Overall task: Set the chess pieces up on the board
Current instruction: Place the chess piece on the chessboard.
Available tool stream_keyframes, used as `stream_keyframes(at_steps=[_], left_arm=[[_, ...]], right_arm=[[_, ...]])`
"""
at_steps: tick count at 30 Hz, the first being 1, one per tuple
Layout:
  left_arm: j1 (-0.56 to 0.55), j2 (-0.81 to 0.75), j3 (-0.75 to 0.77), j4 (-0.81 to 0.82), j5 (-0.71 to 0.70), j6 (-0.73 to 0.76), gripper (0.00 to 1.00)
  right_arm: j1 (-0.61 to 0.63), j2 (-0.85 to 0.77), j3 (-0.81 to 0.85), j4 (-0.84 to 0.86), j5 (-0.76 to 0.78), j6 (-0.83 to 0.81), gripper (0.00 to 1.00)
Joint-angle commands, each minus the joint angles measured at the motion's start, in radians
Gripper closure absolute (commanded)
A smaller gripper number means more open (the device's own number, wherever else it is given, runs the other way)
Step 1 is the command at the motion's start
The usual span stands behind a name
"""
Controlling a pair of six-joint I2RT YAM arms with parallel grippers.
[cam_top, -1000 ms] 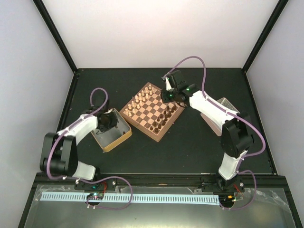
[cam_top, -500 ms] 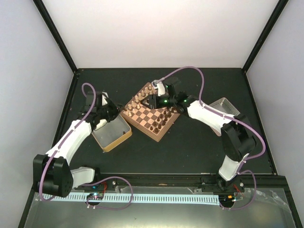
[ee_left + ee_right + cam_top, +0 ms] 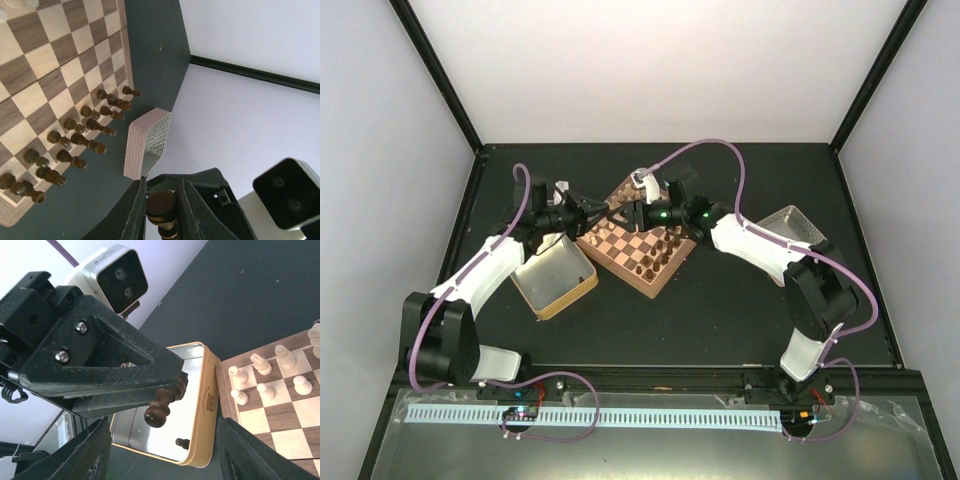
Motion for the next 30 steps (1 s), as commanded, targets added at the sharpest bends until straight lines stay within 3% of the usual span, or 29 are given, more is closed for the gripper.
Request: stream_keyframes(at_steps=[1, 25, 27, 30], left_arm=[[-0.011, -0.001, 0.039, 0.068, 0.035, -0.078, 0.9], [-0.022, -0.016, 0.028, 0.044, 0.009, -0.058, 0.9], [-0.023, -0.014, 0.025, 0.041, 0.01, -0.052, 0.85], [-0.023, -0.022, 0.023, 0.018, -0.011, -0.011, 0.66]], right_arm=[[0.004, 0.002, 0.032, -0.027, 0.016, -0.026, 0.43], [0.026, 0.059, 0.136, -0.109, 0.073, 0.001, 0.98], [0.025, 0.059, 0.146, -0.136, 0.097, 0.006, 0.99], [0.023, 0.059, 0.171, -0.206, 0.13, -0.01, 0.99]])
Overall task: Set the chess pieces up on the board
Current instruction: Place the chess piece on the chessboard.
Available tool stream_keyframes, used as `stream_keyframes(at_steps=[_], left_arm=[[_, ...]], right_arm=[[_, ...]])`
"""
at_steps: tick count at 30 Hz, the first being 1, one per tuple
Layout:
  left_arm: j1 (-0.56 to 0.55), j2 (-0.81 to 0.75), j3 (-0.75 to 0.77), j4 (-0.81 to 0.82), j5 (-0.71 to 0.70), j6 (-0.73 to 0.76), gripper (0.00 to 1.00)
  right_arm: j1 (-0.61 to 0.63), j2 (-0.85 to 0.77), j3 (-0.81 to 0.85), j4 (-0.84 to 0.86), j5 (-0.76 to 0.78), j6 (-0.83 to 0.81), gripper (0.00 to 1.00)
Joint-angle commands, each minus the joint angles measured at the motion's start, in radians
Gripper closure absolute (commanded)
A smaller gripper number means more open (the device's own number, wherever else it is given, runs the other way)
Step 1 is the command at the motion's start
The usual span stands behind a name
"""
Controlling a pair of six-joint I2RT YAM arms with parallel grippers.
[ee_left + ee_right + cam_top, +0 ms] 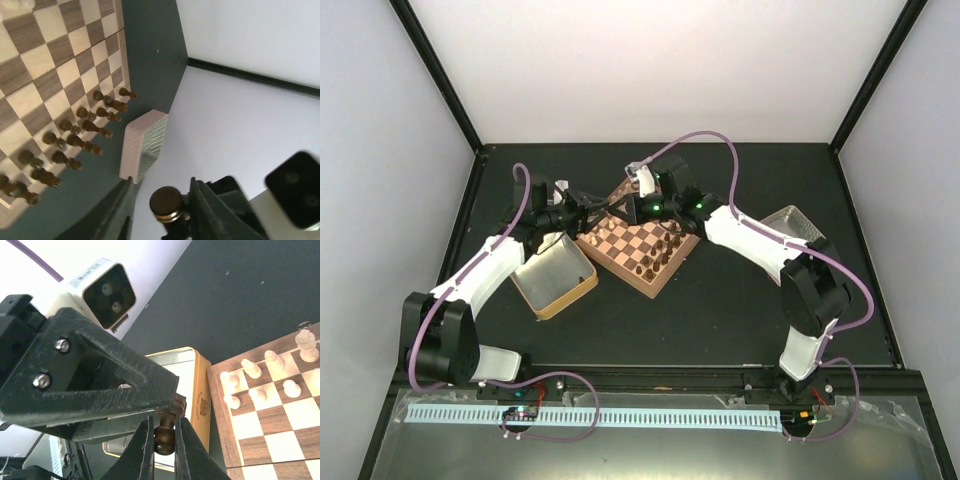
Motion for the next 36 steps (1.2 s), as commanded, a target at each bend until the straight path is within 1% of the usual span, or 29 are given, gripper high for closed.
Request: stream_keyframes(at_steps=[1, 4, 7, 10, 13, 15, 18, 25, 29, 32, 36], left_arm=[[-0.008, -0.033, 0.019, -0.017, -0.024, 0.052, 0.6], [-0.002, -0.07, 0.009, -0.066, -0.114, 0.169, 0.45], [0.009, -0.122, 0.005, -0.13, -0.206, 0.314, 0.38], [0.013, -0.151, 0.011, -0.172, -0.278, 0.467, 0.35], [0.015, -0.17, 0.024, -0.232, -0.353, 0.605, 0.34], [0.015, -0.184, 0.024, -0.254, -0.382, 0.679, 0.33], [0.017, -0.203, 0.022, -0.277, -0.419, 0.771, 0.33], [0.018, -0.218, 0.021, -0.328, -0.479, 0.905, 0.32], [0.018, -0.248, -0.01, -0.32, -0.536, 0.942, 0.32], [0.018, -0.263, -0.022, -0.317, -0.559, 0.959, 0.32], [0.018, -0.277, -0.043, -0.304, -0.565, 0.97, 0.31]], right_arm=[[-0.001, 0.014, 0.059, -0.103, 0.08, -0.02, 0.99], [-0.027, 0.01, 0.08, -0.213, 0.124, -0.06, 0.99], [-0.079, 0.0, 0.092, -0.339, 0.192, -0.106, 0.99], [-0.149, -0.006, 0.101, -0.468, 0.264, -0.155, 0.99], [-0.217, 0.011, 0.129, -0.559, 0.32, -0.195, 0.99], [-0.25, 0.043, 0.164, -0.616, 0.365, -0.226, 0.98], [-0.262, 0.115, 0.256, -0.715, 0.423, -0.278, 0.98], [-0.261, 0.326, 0.514, -0.938, 0.456, -0.337, 0.98], [-0.261, 0.408, 0.622, -1.011, 0.438, -0.343, 0.97], [-0.26, 0.467, 0.692, -1.064, 0.433, -0.348, 0.97], [-0.257, 0.502, 0.724, -1.087, 0.423, -0.351, 0.97]])
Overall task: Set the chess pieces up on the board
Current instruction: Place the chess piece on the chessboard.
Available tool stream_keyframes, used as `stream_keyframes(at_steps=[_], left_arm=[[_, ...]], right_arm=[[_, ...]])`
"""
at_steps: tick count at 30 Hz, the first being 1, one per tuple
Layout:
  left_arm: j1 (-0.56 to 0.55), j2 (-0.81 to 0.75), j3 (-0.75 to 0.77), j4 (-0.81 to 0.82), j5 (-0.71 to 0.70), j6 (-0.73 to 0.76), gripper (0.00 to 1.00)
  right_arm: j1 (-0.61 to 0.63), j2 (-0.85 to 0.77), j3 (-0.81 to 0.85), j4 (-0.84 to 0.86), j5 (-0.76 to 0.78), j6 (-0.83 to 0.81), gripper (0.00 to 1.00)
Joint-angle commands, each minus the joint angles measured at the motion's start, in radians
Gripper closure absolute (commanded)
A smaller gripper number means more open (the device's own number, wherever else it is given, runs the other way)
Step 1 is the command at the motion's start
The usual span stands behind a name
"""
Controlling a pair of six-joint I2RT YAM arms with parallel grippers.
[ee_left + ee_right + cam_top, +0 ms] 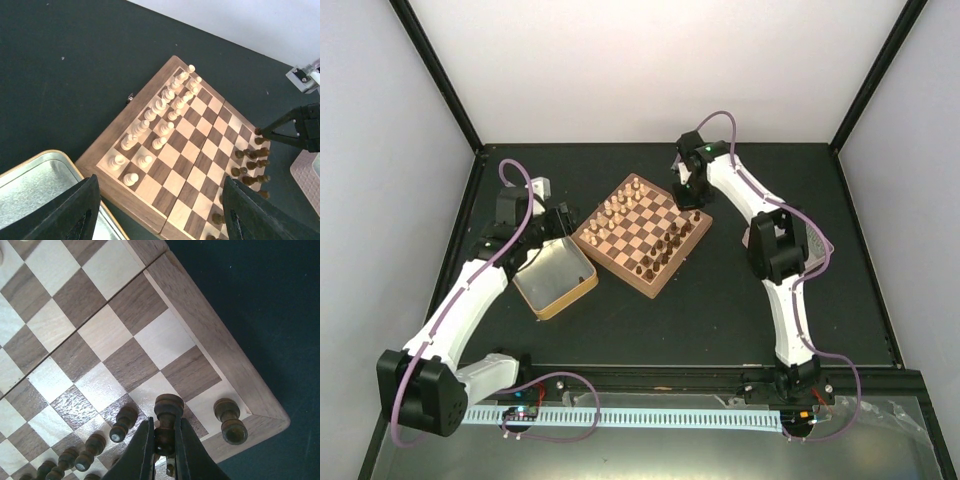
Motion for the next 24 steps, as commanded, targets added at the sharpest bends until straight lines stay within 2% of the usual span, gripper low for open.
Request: stream_keyframes(at_steps=[1, 15, 24], left_arm=[[0.009, -0.025, -0.024, 0.013, -0.035, 0.049, 0.31], [0.009, -0.009, -0.028, 0.046, 0.015, 0.04, 0.31], [0.009, -0.003, -0.032, 0.055, 0.014, 0.045, 0.32]], right_arm=[[0.007, 0.022, 0.042, -0.075, -0.006, -0.019, 0.97], [0.041, 0.076, 0.058, -0.089, -0.045, -0.053, 0.95], [0.044, 0.09, 0.063, -0.104, 0.004, -0.047, 0.92]])
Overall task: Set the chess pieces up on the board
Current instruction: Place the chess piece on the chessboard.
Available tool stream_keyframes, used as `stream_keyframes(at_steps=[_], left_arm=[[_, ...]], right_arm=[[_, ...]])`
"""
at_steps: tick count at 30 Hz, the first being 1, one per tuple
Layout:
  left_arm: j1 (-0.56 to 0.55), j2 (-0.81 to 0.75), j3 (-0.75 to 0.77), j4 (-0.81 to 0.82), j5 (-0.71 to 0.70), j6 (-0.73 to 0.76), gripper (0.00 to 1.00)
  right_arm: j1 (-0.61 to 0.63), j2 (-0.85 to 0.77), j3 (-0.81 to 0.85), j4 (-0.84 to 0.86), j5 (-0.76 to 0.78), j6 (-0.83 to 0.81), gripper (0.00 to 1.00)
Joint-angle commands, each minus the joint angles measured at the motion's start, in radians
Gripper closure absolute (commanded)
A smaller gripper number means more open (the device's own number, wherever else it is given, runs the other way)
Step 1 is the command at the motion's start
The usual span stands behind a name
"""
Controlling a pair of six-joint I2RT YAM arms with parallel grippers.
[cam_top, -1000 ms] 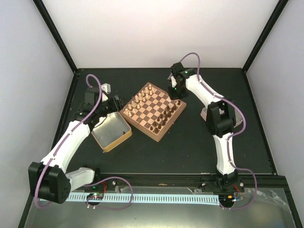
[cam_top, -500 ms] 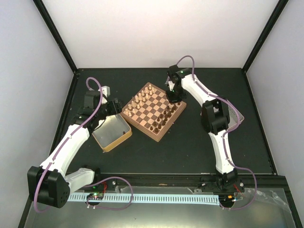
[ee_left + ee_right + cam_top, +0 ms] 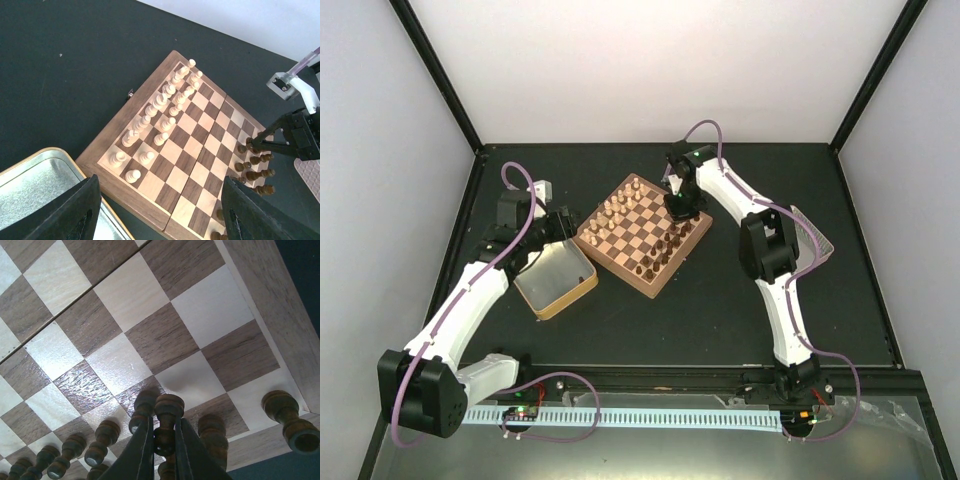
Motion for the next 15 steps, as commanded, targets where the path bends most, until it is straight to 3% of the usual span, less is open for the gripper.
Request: stream_keyframes(at_steps=[1, 10, 15], left_arm=[[0.009, 0.009, 0.002, 0.034, 0.011, 0.015, 0.32], [0.009, 0.021, -0.001, 0.044, 0.011, 0.013, 0.33], [0.008, 0.025, -0.002, 0.045, 0.011, 0.013, 0.33]], right_arm=[[0.004, 0.023, 0.02, -0.019, 0.033, -0.002, 0.91], [0.004, 0.03, 0.023, -0.019, 0.053, 0.0, 0.9], [0.005, 0.035, 0.036, -0.019, 0.056, -0.002, 0.84]])
